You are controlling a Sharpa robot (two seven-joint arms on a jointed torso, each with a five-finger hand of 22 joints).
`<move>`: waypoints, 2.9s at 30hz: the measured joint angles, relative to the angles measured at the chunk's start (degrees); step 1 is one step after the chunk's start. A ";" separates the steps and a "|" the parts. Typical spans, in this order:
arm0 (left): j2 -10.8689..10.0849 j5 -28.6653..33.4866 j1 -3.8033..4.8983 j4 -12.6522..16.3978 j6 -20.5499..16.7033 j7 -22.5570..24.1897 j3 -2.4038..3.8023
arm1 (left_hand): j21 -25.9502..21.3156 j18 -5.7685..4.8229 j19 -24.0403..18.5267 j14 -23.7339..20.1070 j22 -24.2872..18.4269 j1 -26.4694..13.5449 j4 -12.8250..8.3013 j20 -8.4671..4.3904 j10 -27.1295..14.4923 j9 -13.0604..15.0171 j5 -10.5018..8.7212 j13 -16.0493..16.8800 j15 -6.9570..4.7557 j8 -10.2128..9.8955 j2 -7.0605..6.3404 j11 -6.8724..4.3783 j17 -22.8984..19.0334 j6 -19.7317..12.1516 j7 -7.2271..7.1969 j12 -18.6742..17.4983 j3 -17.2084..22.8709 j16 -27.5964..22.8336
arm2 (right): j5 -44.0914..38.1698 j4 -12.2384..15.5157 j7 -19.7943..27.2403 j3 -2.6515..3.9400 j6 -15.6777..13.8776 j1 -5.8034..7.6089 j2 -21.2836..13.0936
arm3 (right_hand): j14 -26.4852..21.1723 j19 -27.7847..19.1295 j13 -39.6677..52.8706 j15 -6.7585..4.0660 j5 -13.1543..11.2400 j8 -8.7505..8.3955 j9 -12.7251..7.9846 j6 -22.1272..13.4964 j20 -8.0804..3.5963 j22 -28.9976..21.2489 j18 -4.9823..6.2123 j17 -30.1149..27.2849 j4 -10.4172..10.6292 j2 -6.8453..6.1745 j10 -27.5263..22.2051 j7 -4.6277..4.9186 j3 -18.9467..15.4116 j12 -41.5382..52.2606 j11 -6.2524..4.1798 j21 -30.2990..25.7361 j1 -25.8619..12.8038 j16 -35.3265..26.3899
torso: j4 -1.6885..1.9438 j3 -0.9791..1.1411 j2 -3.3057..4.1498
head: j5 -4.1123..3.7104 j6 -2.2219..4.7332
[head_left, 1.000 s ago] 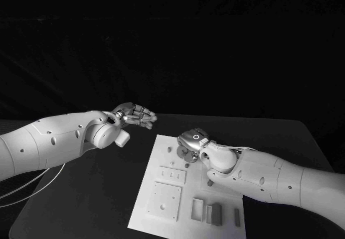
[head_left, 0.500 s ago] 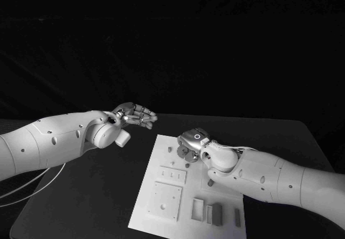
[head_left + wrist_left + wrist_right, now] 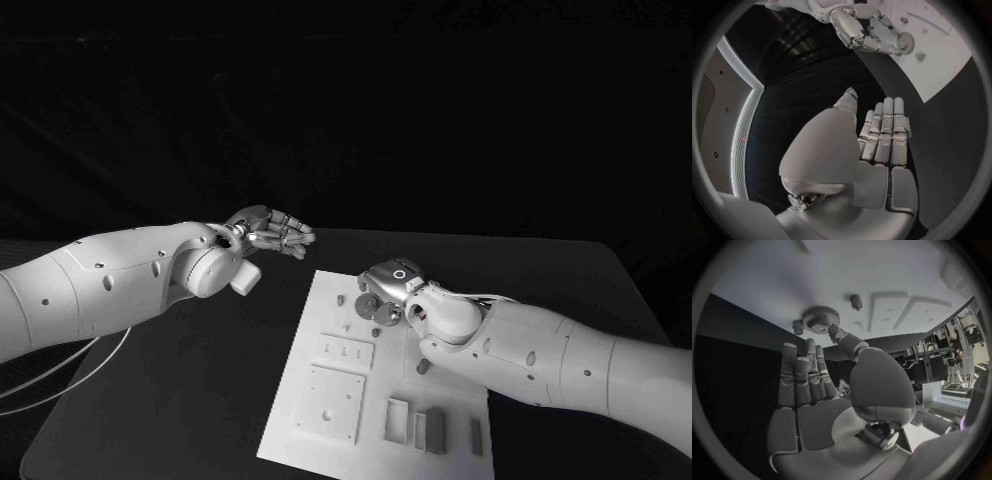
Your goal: Assemble the parts on the task board
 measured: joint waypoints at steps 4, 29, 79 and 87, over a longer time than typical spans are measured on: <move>0.02 -0.01 0.00 -0.02 0.00 0.00 0.00 | 0.00 0.00 0.00 0.00 0.00 0.00 0.00 0.00 0.00 0.00 0.00 0.00 0.00 0.22 0.00 0.00 0.00 0.00 0.00 0.00 0.00 0.00 | 0.60 -0.11 0.27 0.00 0.04 0.00 -0.03 | 0.09 0.00 -0.87 0.09 0.00 0.00 0.00 -0.41 0.00 0.00 0.00 0.00 -0.15 1.13 0.63 0.02 0.15 -1.59 -0.44 0.00 -0.23 0.00 | 0.01 0.00 0.00 | 0.01 -0.03; -0.12 -0.04 -0.01 -1.02 -0.04 0.09 -0.01 | -0.22 -0.34 0.00 0.13 0.17 -0.23 -0.15 0.00 0.00 0.00 0.00 0.17 -0.13 0.66 0.23 0.00 0.26 0.00 0.00 0.00 0.15 -0.23 | 8.25 4.55 3.58 4.34 -2.62 0.53 -5.68 | 0.51 0.10 -2.95 0.30 0.00 0.00 0.01 -0.72 0.10 0.00 0.00 -0.23 2.06 -0.49 2.37 0.10 -0.42 -5.90 -1.14 0.01 -2.58 -0.05 | -0.09 -0.01 -0.10 | -0.49 0.70; -0.74 -11.77 -3.73 -2.71 0.65 1.82 -0.88 | -0.22 0.08 2.99 3.53 1.95 -0.45 -0.07 -1.14 5.13 -0.27 0.00 1.68 -1.47 2.22 1.52 -2.46 3.12 5.58 0.35 1.56 -0.25 -0.38 | 35.40 5.34 19.88 7.10 2.14 1.33 -25.02 | 1.30 0.63 19.72 -0.35 0.00 0.00 0.38 -0.41 -0.25 -0.01 -0.01 0.16 3.42 0.06 5.36 0.41 -2.48 2.32 -1.88 -0.38 -2.75 -0.13 | -3.63 1.81 -3.11 | -4.35 1.12; -0.51 -12.16 -4.23 -2.77 0.70 2.02 -0.88 | -0.22 -0.05 3.39 3.91 2.23 -0.45 -0.07 -1.54 5.54 -0.49 0.00 2.03 -1.84 1.95 1.52 -2.47 3.79 5.73 0.20 1.57 -0.25 0.00 | 36.79 2.55 21.62 7.09 3.46 0.43 -25.37 | 1.30 0.63 22.85 -0.35 0.00 -0.33 0.44 -0.71 -0.23 -0.01 -0.01 0.35 3.16 0.42 5.36 0.50 -2.22 2.70 -1.88 -0.38 -2.39 0.10 | -4.36 2.15 -3.67 | -4.40 0.69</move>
